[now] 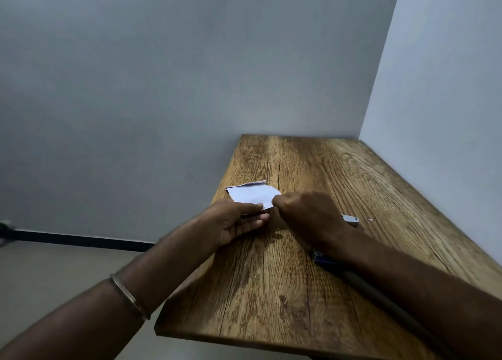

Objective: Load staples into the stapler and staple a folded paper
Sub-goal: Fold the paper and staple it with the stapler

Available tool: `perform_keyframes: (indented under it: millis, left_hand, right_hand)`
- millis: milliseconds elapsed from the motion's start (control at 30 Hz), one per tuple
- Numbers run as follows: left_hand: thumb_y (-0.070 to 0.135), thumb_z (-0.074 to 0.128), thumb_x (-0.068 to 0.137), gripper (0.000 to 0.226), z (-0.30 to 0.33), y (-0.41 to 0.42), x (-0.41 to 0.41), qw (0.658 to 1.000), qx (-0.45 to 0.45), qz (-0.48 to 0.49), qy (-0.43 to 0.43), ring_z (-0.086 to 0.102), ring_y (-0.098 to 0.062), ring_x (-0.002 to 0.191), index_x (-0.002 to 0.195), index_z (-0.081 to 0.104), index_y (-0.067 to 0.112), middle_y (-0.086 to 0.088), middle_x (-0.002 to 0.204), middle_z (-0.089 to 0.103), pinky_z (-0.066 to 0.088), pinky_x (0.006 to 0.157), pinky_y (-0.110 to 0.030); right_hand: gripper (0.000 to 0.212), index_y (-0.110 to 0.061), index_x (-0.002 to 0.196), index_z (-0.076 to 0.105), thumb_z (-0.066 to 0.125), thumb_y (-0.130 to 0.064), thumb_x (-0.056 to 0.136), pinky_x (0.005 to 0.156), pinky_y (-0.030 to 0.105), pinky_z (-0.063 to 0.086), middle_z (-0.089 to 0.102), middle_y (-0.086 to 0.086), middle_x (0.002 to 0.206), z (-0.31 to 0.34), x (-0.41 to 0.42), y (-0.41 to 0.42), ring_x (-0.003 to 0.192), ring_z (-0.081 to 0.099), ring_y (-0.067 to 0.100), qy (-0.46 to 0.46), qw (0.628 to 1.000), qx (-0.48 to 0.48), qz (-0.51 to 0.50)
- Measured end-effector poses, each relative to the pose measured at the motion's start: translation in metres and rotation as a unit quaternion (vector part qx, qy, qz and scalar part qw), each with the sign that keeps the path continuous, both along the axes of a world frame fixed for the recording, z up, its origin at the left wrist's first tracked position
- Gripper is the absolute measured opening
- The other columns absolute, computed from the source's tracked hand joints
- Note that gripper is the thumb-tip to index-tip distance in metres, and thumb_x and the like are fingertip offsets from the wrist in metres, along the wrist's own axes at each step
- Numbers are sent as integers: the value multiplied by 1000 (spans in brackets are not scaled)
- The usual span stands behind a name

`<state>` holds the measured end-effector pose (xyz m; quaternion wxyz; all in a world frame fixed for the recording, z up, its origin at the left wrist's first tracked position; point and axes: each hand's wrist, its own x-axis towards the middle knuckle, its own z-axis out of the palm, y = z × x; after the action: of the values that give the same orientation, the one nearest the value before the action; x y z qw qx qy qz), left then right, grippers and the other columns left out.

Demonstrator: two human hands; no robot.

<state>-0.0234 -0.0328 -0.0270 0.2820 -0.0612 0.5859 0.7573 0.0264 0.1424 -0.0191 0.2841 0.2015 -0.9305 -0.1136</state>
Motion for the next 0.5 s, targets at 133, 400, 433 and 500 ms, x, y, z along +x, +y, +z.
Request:
perform_keyframes:
  millis: [133, 400, 433, 500]
  left_hand:
    - [-4, 72, 81, 23, -1, 2, -2, 1000, -5, 11, 8, 74, -20, 61, 101, 65, -11, -20, 76, 74, 58, 48, -24]
    - [-5, 76, 77, 30, -3, 7, -2, 1000, -5, 9, 23, 74, -20, 62, 104, 63, -10, -20, 76, 75, 56, 47, -23]
    - [-5, 76, 77, 31, -3, 7, -2, 1000, -6, 9, 23, 74, -20, 62, 104, 63, -10, -20, 76, 75, 56, 47, -23]
    - [-4, 76, 77, 31, -3, 6, -2, 1000, -8, 7, 21, 74, -20, 62, 104, 63, -10, -20, 76, 75, 56, 47, -23]
  right_hand:
    - [21, -15, 66, 60, 69, -3, 80, 46, 27, 25, 59, 1, 51, 2, -3, 10, 39, 47, 19, 13, 1000, 10, -25]
    - [24, -16, 78, 67, 49, -4, 90, 58, 35, 53, 63, 2, 61, 0, -4, 30, 52, 59, 22, 9, 1000, -5, -15]
    - [24, -16, 77, 67, 50, -4, 89, 58, 35, 53, 63, 2, 60, -1, -4, 30, 52, 59, 22, 15, 1000, -6, -8]
    - [23, -16, 76, 68, 52, -4, 87, 59, 34, 53, 64, 1, 59, -2, -7, 33, 51, 60, 22, 31, 1000, -2, 5]
